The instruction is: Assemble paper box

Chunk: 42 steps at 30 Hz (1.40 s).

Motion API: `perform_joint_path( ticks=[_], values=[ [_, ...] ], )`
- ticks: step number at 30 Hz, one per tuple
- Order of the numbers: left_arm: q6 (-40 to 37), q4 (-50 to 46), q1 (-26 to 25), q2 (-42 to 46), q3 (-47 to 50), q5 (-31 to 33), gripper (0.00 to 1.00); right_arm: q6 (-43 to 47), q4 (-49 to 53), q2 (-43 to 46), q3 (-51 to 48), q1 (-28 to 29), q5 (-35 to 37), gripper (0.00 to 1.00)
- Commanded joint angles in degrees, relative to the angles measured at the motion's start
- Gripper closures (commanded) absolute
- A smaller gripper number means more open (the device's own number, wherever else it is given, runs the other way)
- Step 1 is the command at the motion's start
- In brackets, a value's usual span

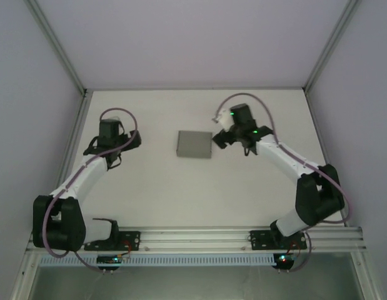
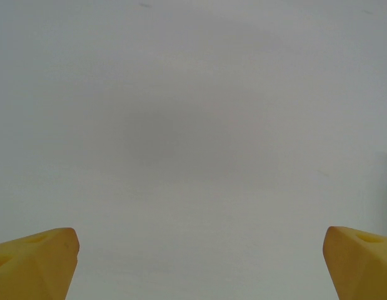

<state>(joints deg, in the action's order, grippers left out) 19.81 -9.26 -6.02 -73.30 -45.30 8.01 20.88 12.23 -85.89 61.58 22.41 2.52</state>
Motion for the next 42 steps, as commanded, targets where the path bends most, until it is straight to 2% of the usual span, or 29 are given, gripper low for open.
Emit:
perform_joint_path(
  ticks=[1,4,8,10,12,13,15,16,18,20,22,24,26,28,30,42],
  values=[
    [-4.9,12.25,3.87,-3.55,3.5,7.39,0.01,-15.47,-11.25,3.16,-8.98,-7.4,1.69,0.01],
    [-7.59,21.83,6.08,-6.78,6.72,7.48,0.0,-20.08,-22.9,6.32,-18.19,-13.14,2.29,0.01],
    [-10.38,33.36,6.66,-9.26,11.99,7.98,0.01,-20.39,-38.87,7.72,-29.28,-16.0,6.81,0.01],
    [-10.63,37.37,6.96,-10.23,13.99,9.14,0.01,-21.68,-38.52,8.86,-30.12,-16.94,8.1,0.01],
    [-11.63,42.51,7.16,-11.23,15.75,9.24,0.0,-20.13,-42.22,8.49,-32.14,-17.21,8.21,0.01],
    [-12.13,41.85,7.4,-10.82,15.66,8.77,0.01,-18.05,-43.38,7.92,-32.76,-17.38,9.73,0.01],
    [-12.48,49.33,7.9,-11.46,18.73,8.36,0.01,-20.27,-39.48,7.45,-32.67,-18.26,10.75,0.01],
    [-13.12,51.92,7.94,-11.69,19.89,7.46,0.0,-20.41,-41.84,6.74,-34.34,-18.58,11.59,0.01],
    [-13.97,52.69,7.75,-11.46,20.53,5.29,0.01,-23.44,-54.06,4.86,-39.26,-20.26,12.05,0.01],
    [-15.02,53.57,7.33,-12.04,20.67,4.26,0.0,-24.86,-61.35,1.32,-42.4,-22.57,4.17,0.01],
    [-16.61,58.43,6.14,-13.04,22.36,4.64,0.01,-22.77,-74.93,-4.97,-44.56,-22.98,4.24,0.01],
    [-16.24,57.43,6.3,-12.53,22.36,4.07,0.01,-25.62,-62.75,-0.56,-41.8,-23.49,5.15,0.01],
    [-16.21,57.22,6.55,-12.67,22.18,3.6,0.0,-23.06,-66.92,-3.65,-41.8,-22.96,4.62,0.01],
    [-16.15,57.7,6.69,-12.66,22.43,3.49,0.0,-22.95,-61.32,-2.05,-39.98,-21.8,5.35,0.01],
    [-16.19,57.55,6.64,-12.57,22.46,3.37,0.0,-22.11,-64.32,-3.28,-40.95,-21.8,4.9,0.01],
    [-16.15,57.68,6.64,-12.58,22.49,3.37,0.0,-21.85,-63.01,-2.97,-40.58,-21.76,3.26,0.01]
  ],
)
